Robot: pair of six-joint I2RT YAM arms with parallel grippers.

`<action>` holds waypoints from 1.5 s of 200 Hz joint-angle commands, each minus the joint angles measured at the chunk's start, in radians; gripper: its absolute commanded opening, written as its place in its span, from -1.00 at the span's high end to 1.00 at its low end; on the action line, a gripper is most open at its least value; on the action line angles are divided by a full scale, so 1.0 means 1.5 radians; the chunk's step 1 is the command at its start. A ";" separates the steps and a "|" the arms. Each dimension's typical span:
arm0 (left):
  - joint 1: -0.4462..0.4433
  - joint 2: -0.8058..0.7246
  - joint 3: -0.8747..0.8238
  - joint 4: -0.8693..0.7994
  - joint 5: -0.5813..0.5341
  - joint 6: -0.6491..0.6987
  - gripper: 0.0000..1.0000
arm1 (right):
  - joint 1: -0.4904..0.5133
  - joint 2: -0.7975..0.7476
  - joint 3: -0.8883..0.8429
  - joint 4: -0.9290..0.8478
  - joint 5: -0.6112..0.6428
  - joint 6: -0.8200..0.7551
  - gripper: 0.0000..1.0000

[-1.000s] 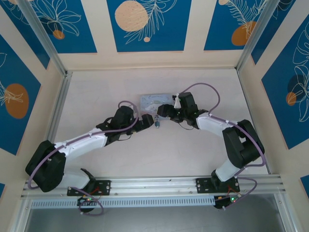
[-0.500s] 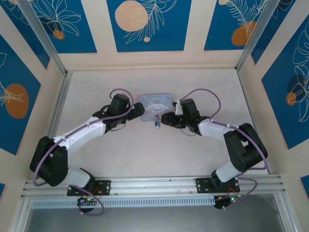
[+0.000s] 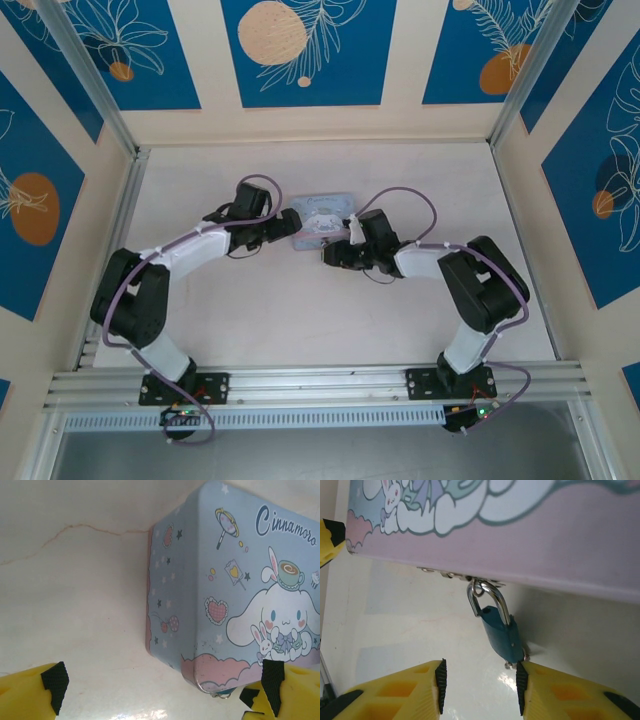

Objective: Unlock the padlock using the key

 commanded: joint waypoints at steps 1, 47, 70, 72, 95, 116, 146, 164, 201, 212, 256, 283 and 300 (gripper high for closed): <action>0.007 0.010 0.021 0.018 0.036 0.000 -1.00 | 0.008 0.020 0.025 0.014 -0.002 -0.022 0.12; 0.009 0.023 0.021 0.033 0.049 -0.012 -1.00 | 0.013 0.048 0.035 0.017 0.006 -0.026 0.12; 0.010 0.028 0.022 0.039 0.054 -0.017 -1.00 | 0.016 0.056 0.036 0.019 0.016 -0.025 0.12; 0.010 0.028 0.021 0.040 0.056 -0.018 -1.00 | 0.016 0.056 0.036 0.018 0.017 -0.026 0.12; 0.011 0.030 0.021 0.044 0.057 -0.021 -1.00 | 0.019 0.064 0.037 0.019 0.027 -0.027 0.12; 0.011 0.030 0.020 0.048 0.059 -0.024 -1.00 | 0.024 0.070 0.038 0.018 0.036 -0.027 0.12; 0.013 0.028 0.020 0.051 0.059 -0.028 -1.00 | 0.036 0.066 0.030 0.013 0.065 -0.028 0.18; 0.012 0.029 0.020 0.053 0.060 -0.029 -1.00 | 0.039 0.063 0.017 0.017 0.084 -0.019 0.30; 0.014 0.031 0.021 0.052 0.059 -0.027 -1.00 | 0.039 0.057 -0.006 0.028 0.115 0.004 0.65; 0.015 0.031 0.021 0.051 0.060 -0.025 -1.00 | 0.037 0.053 -0.011 0.029 0.120 0.010 0.75; 0.019 0.026 0.020 0.047 0.059 -0.012 -1.00 | 0.022 0.019 -0.030 0.027 0.119 0.029 1.00; 0.020 0.023 0.022 0.032 0.048 0.002 -1.00 | 0.007 -0.005 -0.040 0.023 0.102 0.044 1.00; 0.018 0.026 0.027 0.015 0.038 0.012 -1.00 | 0.002 -0.016 -0.042 0.024 0.089 0.060 1.00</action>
